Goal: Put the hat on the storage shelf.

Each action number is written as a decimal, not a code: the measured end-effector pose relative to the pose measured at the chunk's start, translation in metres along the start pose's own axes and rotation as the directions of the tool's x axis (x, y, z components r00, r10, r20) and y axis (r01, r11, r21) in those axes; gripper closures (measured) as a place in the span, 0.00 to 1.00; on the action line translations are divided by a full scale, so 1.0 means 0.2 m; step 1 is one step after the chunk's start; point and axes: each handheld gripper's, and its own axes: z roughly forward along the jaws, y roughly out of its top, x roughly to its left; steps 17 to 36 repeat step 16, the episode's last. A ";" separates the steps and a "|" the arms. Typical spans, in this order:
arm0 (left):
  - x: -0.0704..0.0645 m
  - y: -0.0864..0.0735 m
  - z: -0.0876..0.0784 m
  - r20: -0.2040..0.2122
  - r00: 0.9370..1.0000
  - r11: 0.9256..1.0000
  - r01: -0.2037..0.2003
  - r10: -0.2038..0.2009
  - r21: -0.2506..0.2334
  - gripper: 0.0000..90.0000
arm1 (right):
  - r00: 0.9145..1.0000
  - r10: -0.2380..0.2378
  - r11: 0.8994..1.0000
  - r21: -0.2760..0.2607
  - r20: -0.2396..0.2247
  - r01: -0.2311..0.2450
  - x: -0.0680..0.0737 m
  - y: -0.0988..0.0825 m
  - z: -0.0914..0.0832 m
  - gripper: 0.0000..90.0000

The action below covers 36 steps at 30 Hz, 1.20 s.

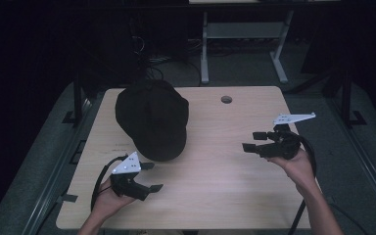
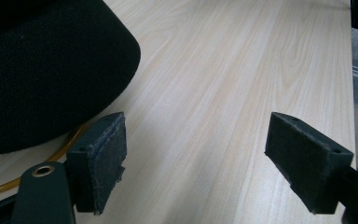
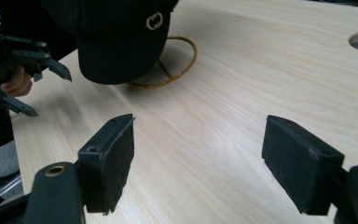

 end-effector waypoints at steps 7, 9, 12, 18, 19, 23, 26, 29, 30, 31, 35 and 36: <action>0.00 0.00 0.00 -0.007 1.000 1.000 -0.003 0.003 -0.009 0.23 | 1.000 0.027 1.000 -0.004 0.013 -0.027 -0.02 -0.11 -0.04 0.27; 0.00 0.00 -0.01 -0.008 1.000 1.000 0.002 -0.002 -0.012 0.22 | 0.999 0.037 0.999 0.006 0.012 -0.037 -0.03 -0.15 -0.05 0.27; 0.01 0.01 -0.01 -0.011 1.000 1.000 0.004 -0.004 -0.011 0.23 | 0.999 0.039 0.999 0.023 0.023 -0.040 -0.02 -0.20 -0.05 0.27; 0.00 0.02 0.01 -0.006 1.000 1.000 0.006 -0.006 -0.013 0.23 | 0.999 0.044 0.998 0.038 0.026 -0.045 -0.01 -0.27 -0.06 0.26; 0.00 0.02 0.01 -0.006 1.000 1.000 0.006 -0.006 -0.013 0.23 | 0.999 0.044 0.998 0.038 0.026 -0.045 -0.01 -0.27 -0.06 0.26; 0.00 0.02 0.01 -0.006 1.000 1.000 0.006 -0.006 -0.013 0.23 | 0.999 0.044 0.998 0.038 0.026 -0.045 -0.01 -0.27 -0.06 0.26; 0.00 0.02 0.01 -0.006 1.000 1.000 0.006 -0.006 -0.013 0.23 | 0.999 0.044 0.998 0.038 0.026 -0.045 -0.01 -0.27 -0.06 0.26; 0.00 0.02 0.01 -0.006 1.000 1.000 0.006 -0.006 -0.013 0.23 | 0.999 0.044 0.998 0.038 0.026 -0.045 -0.01 -0.27 -0.06 0.26; 0.00 0.02 0.01 -0.006 1.000 1.000 0.006 -0.006 -0.013 0.23 | 0.999 0.044 0.998 0.038 0.026 -0.045 -0.01 -0.27 -0.06 0.26; 0.00 0.02 0.01 -0.006 1.000 1.000 0.006 -0.006 -0.013 0.23 | 0.999 0.044 0.998 0.038 0.026 -0.045 -0.01 -0.27 -0.06 0.26; 0.00 0.02 0.01 -0.006 1.000 1.000 0.006 -0.006 -0.013 0.23 | 0.999 0.044 0.998 0.038 0.026 -0.045 -0.01 -0.27 -0.06 0.26; 0.00 0.02 0.01 -0.006 1.000 1.000 0.006 -0.006 -0.013 0.23 | 0.999 0.044 0.998 0.038 0.026 -0.045 -0.01 -0.27 -0.06 0.26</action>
